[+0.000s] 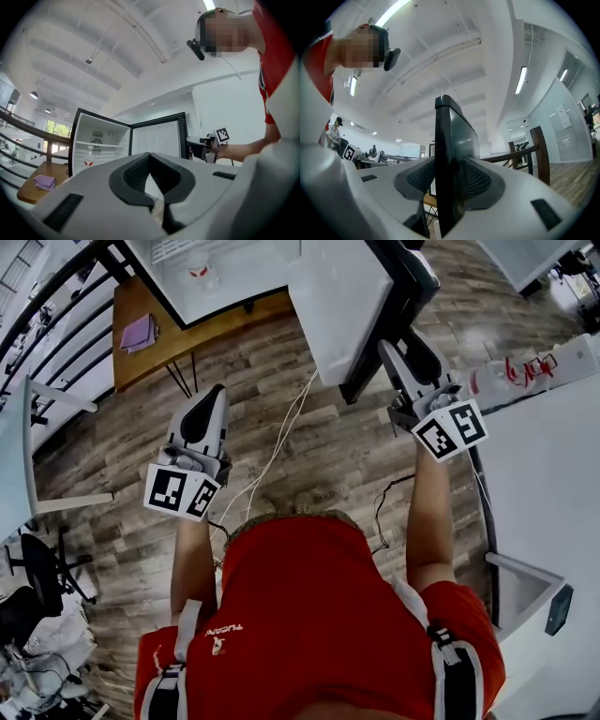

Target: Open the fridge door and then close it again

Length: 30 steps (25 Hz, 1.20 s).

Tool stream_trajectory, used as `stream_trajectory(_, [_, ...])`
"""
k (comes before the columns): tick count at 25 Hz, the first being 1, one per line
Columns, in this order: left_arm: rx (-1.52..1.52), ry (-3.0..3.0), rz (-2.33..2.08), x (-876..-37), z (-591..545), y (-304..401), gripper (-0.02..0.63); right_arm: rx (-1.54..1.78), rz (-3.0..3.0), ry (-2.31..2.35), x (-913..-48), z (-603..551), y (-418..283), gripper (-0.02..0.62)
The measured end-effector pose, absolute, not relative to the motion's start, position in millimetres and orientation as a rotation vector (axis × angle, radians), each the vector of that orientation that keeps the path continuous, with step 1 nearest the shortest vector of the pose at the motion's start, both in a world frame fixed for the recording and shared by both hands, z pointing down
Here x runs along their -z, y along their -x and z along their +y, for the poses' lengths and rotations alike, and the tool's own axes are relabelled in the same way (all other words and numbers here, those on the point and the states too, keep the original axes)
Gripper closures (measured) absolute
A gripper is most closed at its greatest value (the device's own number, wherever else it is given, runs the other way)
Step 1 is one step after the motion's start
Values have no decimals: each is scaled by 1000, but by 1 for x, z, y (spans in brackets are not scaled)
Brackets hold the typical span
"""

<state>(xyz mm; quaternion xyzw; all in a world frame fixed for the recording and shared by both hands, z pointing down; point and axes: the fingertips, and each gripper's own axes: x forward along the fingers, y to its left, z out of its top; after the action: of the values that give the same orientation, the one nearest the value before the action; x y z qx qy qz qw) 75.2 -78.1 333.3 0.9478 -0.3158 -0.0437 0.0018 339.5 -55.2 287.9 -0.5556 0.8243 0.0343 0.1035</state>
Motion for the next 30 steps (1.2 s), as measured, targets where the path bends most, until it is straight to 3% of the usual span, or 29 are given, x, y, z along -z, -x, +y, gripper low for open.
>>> stream_trajectory(17, [163,-2972,-1083,-323,-98,-20,597,-126,2433,1724,-288,-51,-357,422])
stream_trajectory(30, [179,-2983,-1011,-327,-107,-12,597,-186,2445,1749,-287,-62,-298,420])
